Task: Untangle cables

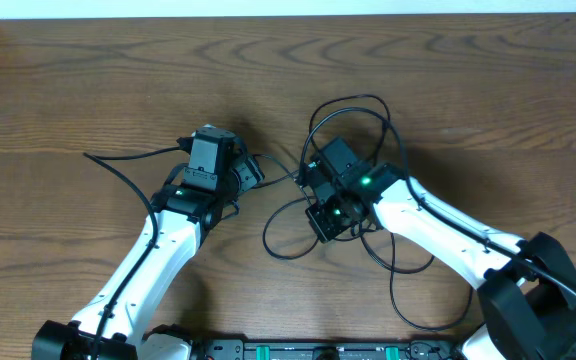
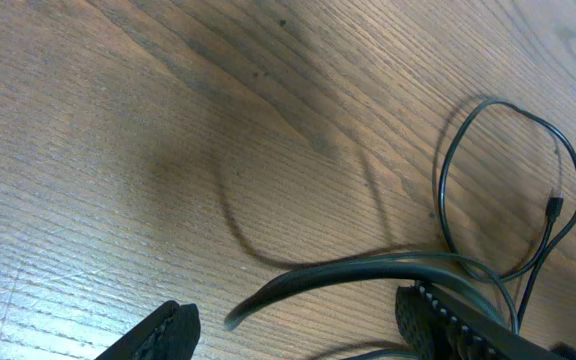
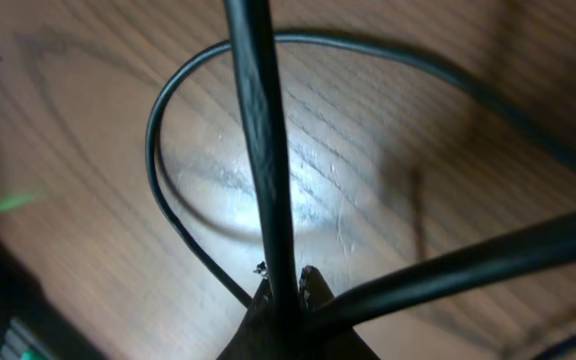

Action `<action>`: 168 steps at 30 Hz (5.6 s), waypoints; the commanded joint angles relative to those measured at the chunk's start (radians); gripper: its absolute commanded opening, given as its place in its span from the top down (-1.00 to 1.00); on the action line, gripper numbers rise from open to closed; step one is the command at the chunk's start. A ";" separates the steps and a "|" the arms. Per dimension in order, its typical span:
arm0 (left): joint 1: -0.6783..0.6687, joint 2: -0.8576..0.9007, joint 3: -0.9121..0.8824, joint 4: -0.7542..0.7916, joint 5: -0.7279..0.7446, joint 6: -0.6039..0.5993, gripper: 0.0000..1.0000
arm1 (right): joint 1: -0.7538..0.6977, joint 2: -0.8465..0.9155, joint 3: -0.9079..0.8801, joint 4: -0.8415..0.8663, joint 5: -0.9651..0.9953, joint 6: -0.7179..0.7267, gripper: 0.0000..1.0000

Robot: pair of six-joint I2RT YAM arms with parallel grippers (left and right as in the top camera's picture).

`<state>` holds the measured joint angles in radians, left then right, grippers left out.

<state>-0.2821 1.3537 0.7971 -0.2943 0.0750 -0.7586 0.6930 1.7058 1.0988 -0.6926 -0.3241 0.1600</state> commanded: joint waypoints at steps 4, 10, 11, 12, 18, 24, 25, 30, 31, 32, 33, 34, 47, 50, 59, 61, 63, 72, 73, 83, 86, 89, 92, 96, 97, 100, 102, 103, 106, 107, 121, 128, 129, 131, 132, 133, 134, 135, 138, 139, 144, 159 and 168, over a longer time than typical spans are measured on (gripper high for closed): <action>0.004 0.004 0.012 -0.005 -0.016 0.006 -0.36 | -0.094 -0.215 0.194 -0.074 -0.093 -0.113 0.97; 0.004 0.004 0.012 -0.016 -0.016 0.006 -0.63 | -0.229 -0.416 0.306 0.064 -0.017 -0.130 0.97; 0.004 0.004 0.012 -0.019 -0.016 0.006 -0.76 | -0.249 -0.436 0.315 0.084 -0.011 -0.131 0.97; 0.004 0.004 0.012 -0.020 -0.016 0.006 -0.79 | -0.274 -0.458 0.327 0.103 0.007 -0.130 0.97; 0.004 0.005 0.012 -0.048 -0.016 0.006 -0.87 | -0.424 -0.496 0.415 0.096 0.143 -0.104 0.98; 0.004 0.004 0.012 -0.072 -0.016 0.006 -0.87 | -0.547 -0.483 0.464 0.095 0.107 -0.041 0.98; 0.004 0.004 0.012 -0.072 -0.015 0.006 -0.87 | -0.559 -0.480 0.473 0.099 0.111 -0.042 0.98; 0.004 0.004 0.012 -0.046 0.198 0.006 -0.87 | -0.623 -0.459 0.543 0.114 0.103 -0.041 0.98; 0.003 0.004 0.012 -0.027 0.285 0.009 -0.87 | -0.626 -0.455 0.558 0.113 0.103 -0.041 0.98; 0.001 0.004 0.012 -0.006 0.346 0.031 -0.87 | -0.627 -0.452 0.569 0.113 0.103 -0.041 0.98; -0.010 0.005 0.012 0.053 0.476 0.139 -0.87 | -0.627 -0.451 0.583 0.113 0.095 -0.041 0.98; -0.025 0.004 0.012 0.099 0.562 0.235 -0.88 | -0.627 -0.451 0.589 0.114 0.080 -0.041 0.98; -0.499 0.087 0.012 0.511 -0.013 0.392 -0.96 | -0.627 -0.451 0.606 0.061 -0.091 -0.014 0.98; -0.547 0.158 0.012 0.655 -0.084 0.391 -0.96 | -0.627 -0.451 0.607 0.060 -0.108 -0.015 0.98; -0.560 0.354 0.012 0.842 -0.095 0.391 -0.96 | -0.627 -0.447 0.609 -0.108 0.010 -0.018 0.98; -0.560 0.360 0.012 0.834 -0.095 0.391 -0.96 | -0.627 -0.443 0.609 -0.200 0.107 0.007 0.98; -0.559 0.360 0.012 0.830 -0.095 0.391 -0.96 | -0.627 -0.431 0.608 -0.325 0.230 0.072 0.98; -0.526 0.360 0.012 0.729 -0.095 0.392 -0.96 | -0.604 -0.276 0.595 -0.801 0.266 0.190 0.97; -0.517 0.360 0.012 0.697 -0.095 0.392 -0.95 | -0.592 -0.253 0.585 -0.832 0.266 0.209 0.98; -0.434 0.303 0.012 0.420 -0.095 0.392 -0.95 | -0.450 -0.189 0.317 -0.879 0.254 0.361 0.98; -0.399 0.259 0.012 0.357 -0.095 0.393 -0.96 | -0.380 -0.189 0.182 -0.837 0.180 0.362 0.98; -0.367 0.243 0.012 0.306 -0.098 0.415 -0.96 | -0.323 -0.189 0.090 -0.776 0.127 0.362 0.98; -0.333 0.243 0.012 0.236 -0.168 0.414 -0.96 | -0.264 -0.189 0.004 -0.707 0.095 0.363 0.98; -0.295 0.243 0.012 0.151 -0.257 0.414 -0.96 | -0.196 -0.189 -0.098 -0.595 0.080 0.384 0.98; -0.285 0.243 0.012 0.140 -0.260 0.414 -0.96 | -0.182 -0.189 -0.123 -0.555 0.079 0.398 0.98; -0.268 0.243 0.012 0.119 -0.259 0.414 -0.96 | -0.146 -0.189 -0.217 -0.389 0.078 0.401 0.98; -0.268 0.243 0.012 0.111 -0.259 0.414 -0.96 | -0.127 -0.189 -0.267 -0.301 0.078 0.401 0.98; -0.268 0.243 0.012 0.108 -0.259 0.414 -0.96 | -0.116 -0.189 -0.294 -0.256 0.078 0.401 0.97; -0.268 0.243 0.012 0.100 -0.259 0.414 -0.96 | -0.076 -0.189 -0.354 -0.152 0.078 0.401 0.97; -0.268 0.243 0.012 0.097 -0.259 0.414 -0.96 | -0.063 -0.189 -0.365 -0.130 0.079 0.400 0.97; -0.268 0.243 0.012 0.093 -0.259 0.414 -0.96 | 0.162 -0.156 -0.374 -0.031 0.351 0.509 -0.04; -0.268 0.243 0.012 0.093 -0.259 0.414 -0.96 | 0.173 -0.026 -0.374 -0.010 0.327 0.584 0.71; -0.268 0.243 0.012 0.093 -0.259 0.414 -0.96 | 0.172 -0.004 -0.374 -0.002 0.306 0.589 0.98; -0.268 0.243 0.012 0.093 -0.259 0.414 -0.96 | 0.170 0.024 -0.374 0.019 0.260 0.587 0.98; -0.268 0.243 0.012 0.092 -0.259 0.414 -0.96 | 0.166 0.031 -0.374 0.024 0.250 0.587 0.98; -0.268 0.243 0.012 0.092 -0.259 0.414 -0.95 | 0.160 0.031 -0.374 0.023 0.251 0.587 0.98; -0.268 0.243 0.012 0.092 -0.259 0.414 -0.96 | 0.145 0.024 -0.372 0.019 0.254 0.587 0.98; -0.268 0.243 0.012 0.092 -0.259 0.414 -0.95 | 0.130 0.016 -0.369 0.012 0.254 0.586 0.98; -0.268 0.243 0.012 0.092 -0.259 0.414 -0.96 | 0.039 -0.053 -0.333 -0.036 0.254 0.551 0.98; -0.268 0.243 0.012 0.092 -0.259 0.414 -0.96 | 0.002 -0.084 -0.314 -0.055 0.254 0.528 0.98; -0.268 0.243 0.012 0.093 -0.259 0.414 -0.96 | -0.199 -0.263 -0.165 -0.168 0.206 0.350 0.98; -0.268 0.243 0.012 0.093 -0.259 0.414 -0.96 | -0.476 -0.438 0.299 -0.217 0.094 0.101 0.98; -0.268 0.243 0.012 0.093 -0.259 0.414 -0.96 | -0.526 -0.351 0.299 -0.260 0.477 0.353 0.98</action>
<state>-0.5564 1.6024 0.8005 -0.2012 -0.1638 -0.3580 0.2150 1.3247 1.3914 -0.9535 -0.0612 0.3889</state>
